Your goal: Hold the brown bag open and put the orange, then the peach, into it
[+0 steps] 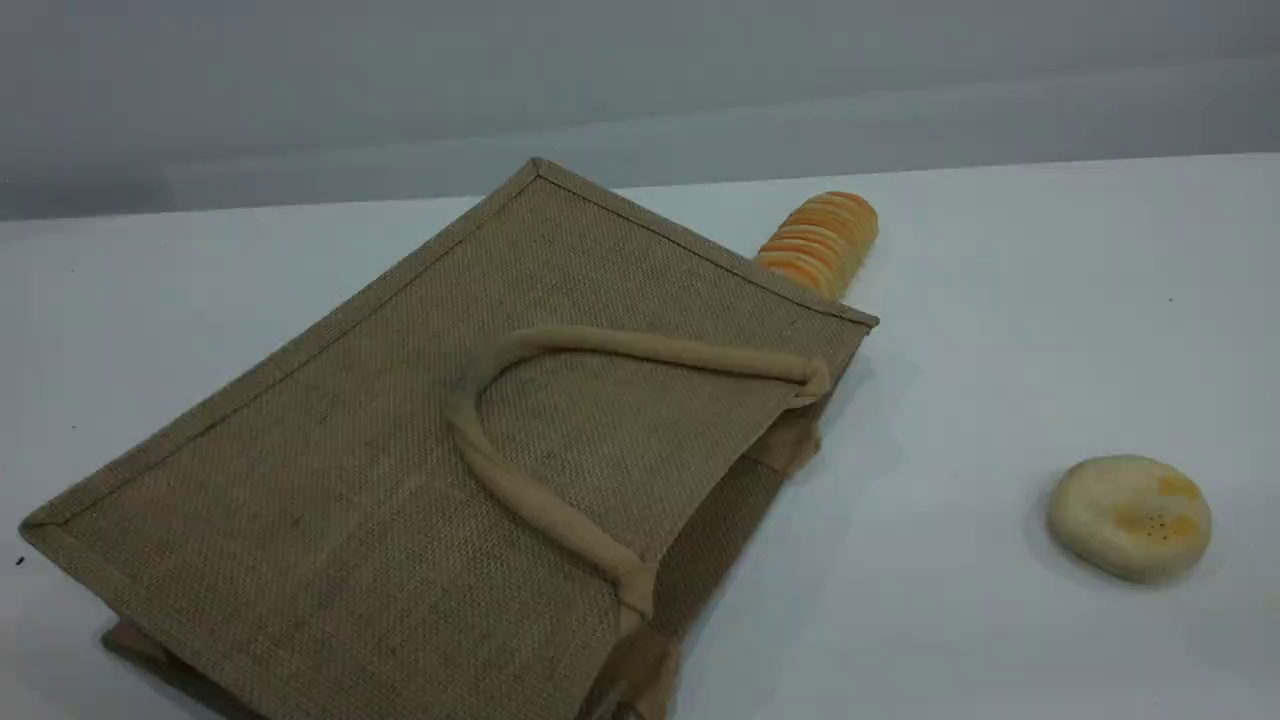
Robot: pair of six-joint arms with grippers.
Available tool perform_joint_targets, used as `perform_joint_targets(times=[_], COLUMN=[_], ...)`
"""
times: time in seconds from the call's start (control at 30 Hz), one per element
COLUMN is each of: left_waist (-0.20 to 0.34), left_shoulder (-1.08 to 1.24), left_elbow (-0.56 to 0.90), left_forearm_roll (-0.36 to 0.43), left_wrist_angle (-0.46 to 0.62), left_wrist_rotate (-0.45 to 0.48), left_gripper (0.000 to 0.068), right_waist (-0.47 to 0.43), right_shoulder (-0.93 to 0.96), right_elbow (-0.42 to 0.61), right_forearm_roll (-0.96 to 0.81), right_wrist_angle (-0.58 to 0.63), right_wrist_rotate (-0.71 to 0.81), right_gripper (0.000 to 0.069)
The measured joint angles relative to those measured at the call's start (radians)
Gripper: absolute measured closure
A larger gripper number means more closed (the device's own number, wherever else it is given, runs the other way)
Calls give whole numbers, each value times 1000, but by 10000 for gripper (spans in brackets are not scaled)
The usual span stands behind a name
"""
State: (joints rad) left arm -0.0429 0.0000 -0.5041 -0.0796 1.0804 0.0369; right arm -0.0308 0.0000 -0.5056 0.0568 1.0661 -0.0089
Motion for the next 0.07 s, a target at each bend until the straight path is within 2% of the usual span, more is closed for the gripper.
perform_joint_targets(times=[0.07], left_waist=[0], left_shoulder=[0], left_elbow=[0], left_forearm_roll=[0], left_wrist_angle=[0], left_wrist_rotate=[0], left_gripper=[143], right_waist=[0], right_shoulder=[0], right_elbow=[0], right_forearm_roll=[0], right_wrist_angle=[0], right_wrist_rotate=[0], right_gripper=[328])
